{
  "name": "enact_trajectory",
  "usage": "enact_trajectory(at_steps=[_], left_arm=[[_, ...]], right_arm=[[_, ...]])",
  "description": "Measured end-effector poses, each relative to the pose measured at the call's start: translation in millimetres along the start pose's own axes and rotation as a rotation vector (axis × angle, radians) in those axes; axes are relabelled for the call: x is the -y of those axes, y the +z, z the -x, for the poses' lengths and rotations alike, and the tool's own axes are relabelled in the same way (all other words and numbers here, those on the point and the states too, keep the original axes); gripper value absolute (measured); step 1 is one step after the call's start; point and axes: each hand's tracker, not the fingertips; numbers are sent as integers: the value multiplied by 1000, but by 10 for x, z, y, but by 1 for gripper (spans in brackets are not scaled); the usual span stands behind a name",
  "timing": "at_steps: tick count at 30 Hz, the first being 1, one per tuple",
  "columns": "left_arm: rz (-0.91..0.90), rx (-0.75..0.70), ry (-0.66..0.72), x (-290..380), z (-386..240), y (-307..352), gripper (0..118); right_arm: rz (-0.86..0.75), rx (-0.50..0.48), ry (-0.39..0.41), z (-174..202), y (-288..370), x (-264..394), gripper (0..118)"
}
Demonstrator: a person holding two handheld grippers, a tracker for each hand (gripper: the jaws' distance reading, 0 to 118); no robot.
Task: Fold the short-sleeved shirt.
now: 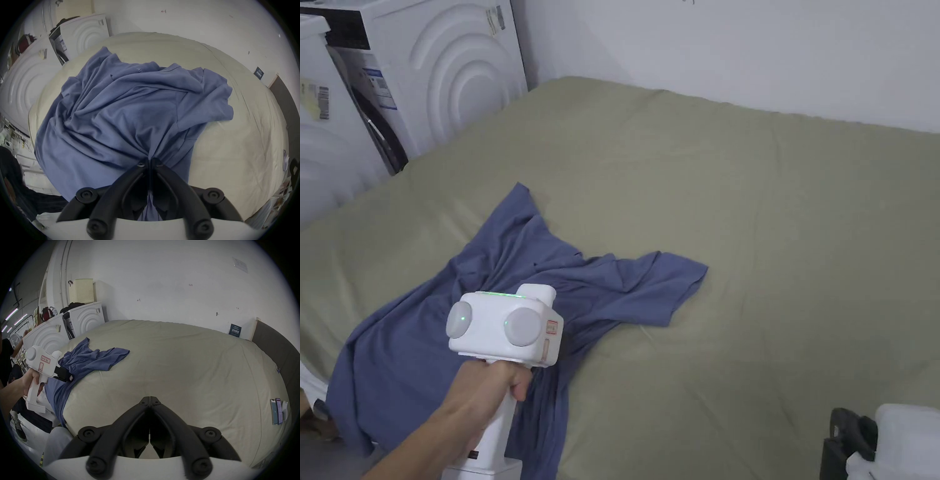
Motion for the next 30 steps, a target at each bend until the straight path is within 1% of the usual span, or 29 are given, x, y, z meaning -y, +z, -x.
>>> enact_trajectory(at_steps=[2,3,5,6,7,10,12,14,16,22,26,30], left_arm=[[-22,84,69,-47,-4,94,0],[-35,93,63,-54,-76,143,0],[-69,53,-17,-104,-227,213,0],[-59,62,-43,-141,-297,225,0],[-72,70,-34,-133,-418,250,0],[-108,107,-74,-249,-726,296,0],[-129,145,-105,-332,-1034,334,0],[-164,188,-132,-444,-1392,400,0],[-183,255,-171,-542,-1802,479,0],[-226,451,-359,-652,-3254,770,0],[-208,572,-479,-528,-4308,884,0],[-177,683,-591,-269,-5132,973,0]], right_arm=[[-8,13,4,-83,50,45,0],[-12,24,1,-123,83,58,0],[-15,43,-16,-170,204,33,0],[-19,52,-30,-212,253,41,0],[-24,60,-42,-255,294,53,0],[-32,92,-69,-365,473,69,0],[-31,116,-73,-455,580,103,0],[-39,157,-85,-617,641,216,0],[-41,186,-116,-750,733,260,0],[-41,272,-176,-1136,931,397,0],[-38,336,-233,-1402,1055,491,0],[-29,394,-278,-1677,1136,604,0]])
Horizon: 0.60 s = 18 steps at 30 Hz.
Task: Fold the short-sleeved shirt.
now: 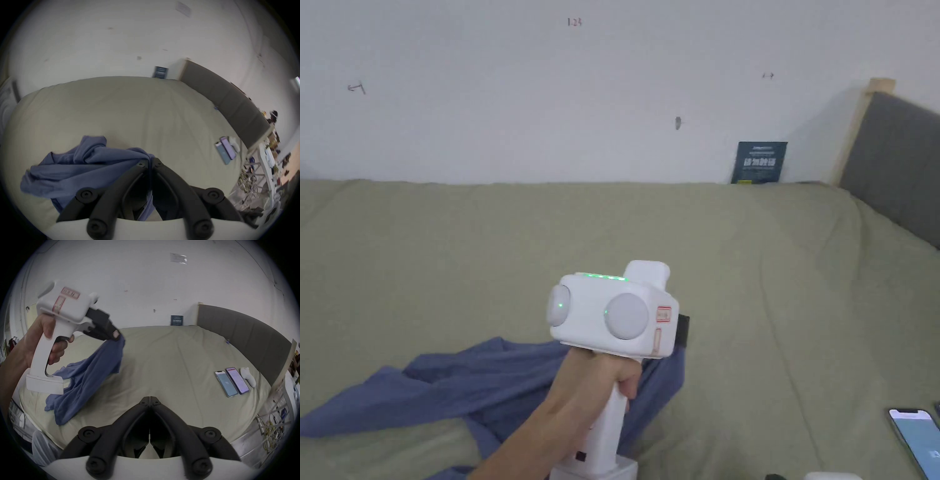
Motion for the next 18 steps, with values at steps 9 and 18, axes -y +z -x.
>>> enact_trajectory(at_steps=[9,18], left_arm=[[101,114,-90,194,-761,-507,0],[247,1,-50,791,-410,-1008,2]], right_arm=[[38,65,-74,-405,-156,111,0],[66,49,-108,-386,-267,199,0]])
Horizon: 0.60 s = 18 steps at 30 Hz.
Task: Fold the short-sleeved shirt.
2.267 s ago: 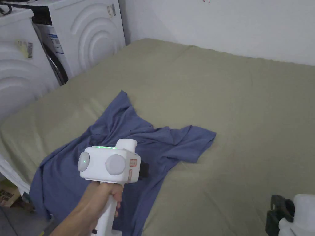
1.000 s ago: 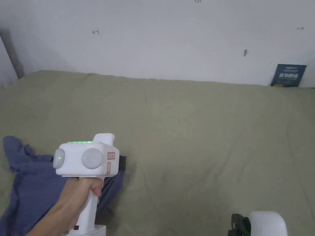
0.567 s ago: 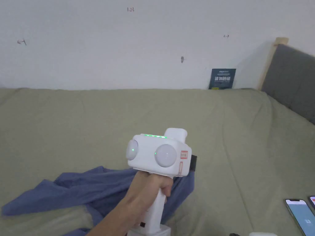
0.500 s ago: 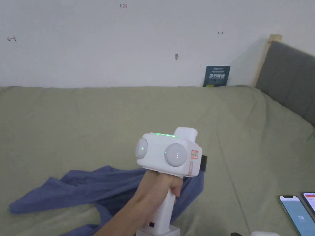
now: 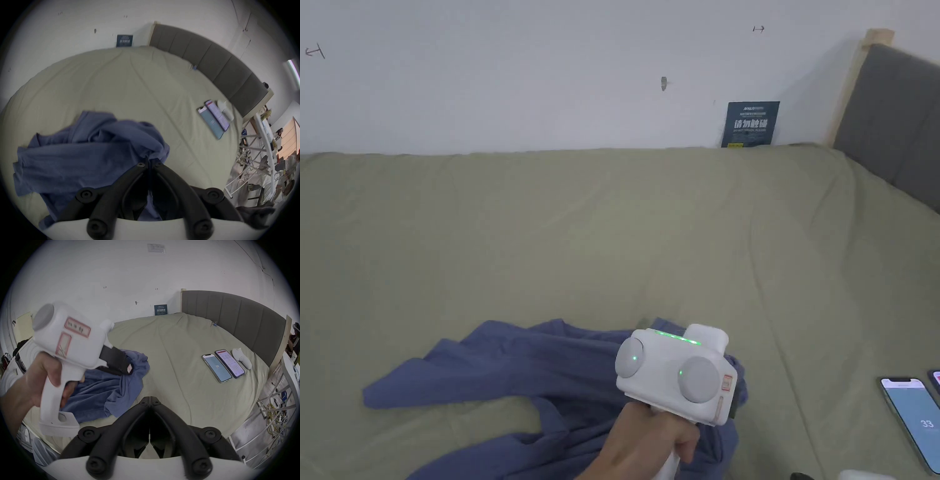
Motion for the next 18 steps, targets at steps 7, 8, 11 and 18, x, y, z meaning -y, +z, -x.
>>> enact_trajectory(at_steps=[7,8,11,18], left_arm=[[-66,-34,56,210,191,361,113],[-73,-27,63,265,241,501,113],[-144,-32,96,482,368,995,113],[-321,-217,167,1570,718,2259,0]], right_arm=[[-10,-14,19,78,40,-30,0],[-13,-22,20,89,54,-39,0],[-31,-36,30,150,113,-68,0],[-65,-90,51,378,331,-118,0]])
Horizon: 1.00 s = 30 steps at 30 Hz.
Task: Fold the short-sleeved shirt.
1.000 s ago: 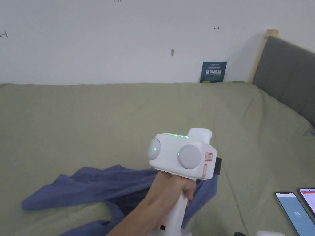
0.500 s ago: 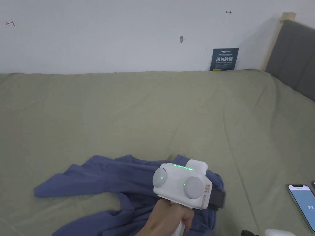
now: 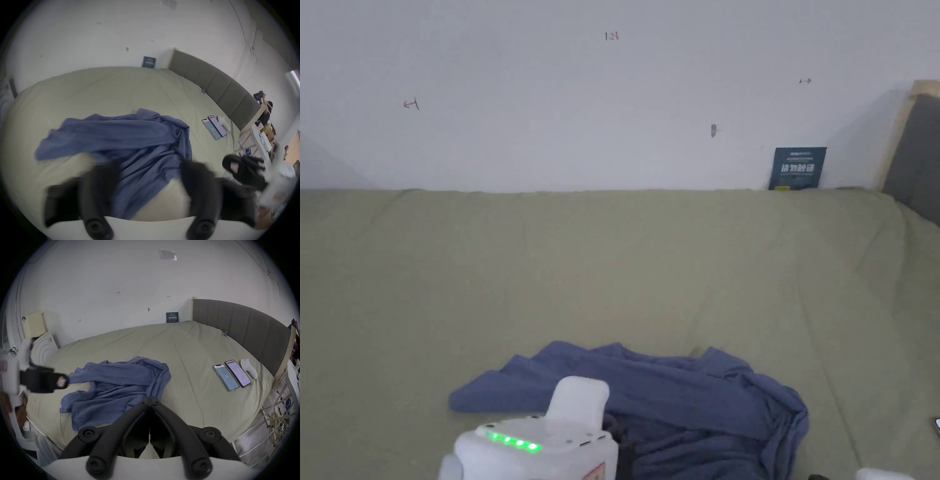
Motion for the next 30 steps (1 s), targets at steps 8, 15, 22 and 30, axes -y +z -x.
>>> enact_trajectory(at_steps=[8,15,22,30], left_arm=[[13,-112,182,688,801,716,0],[11,-156,231,879,1075,866,0],[67,-128,237,894,1196,618,0],[174,-106,156,617,1361,-166,118]], right_arm=[[-6,-38,32,279,90,47,0],[14,-67,69,514,93,98,0],[27,-81,108,656,56,93,0],[69,-81,103,574,-58,116,0]])
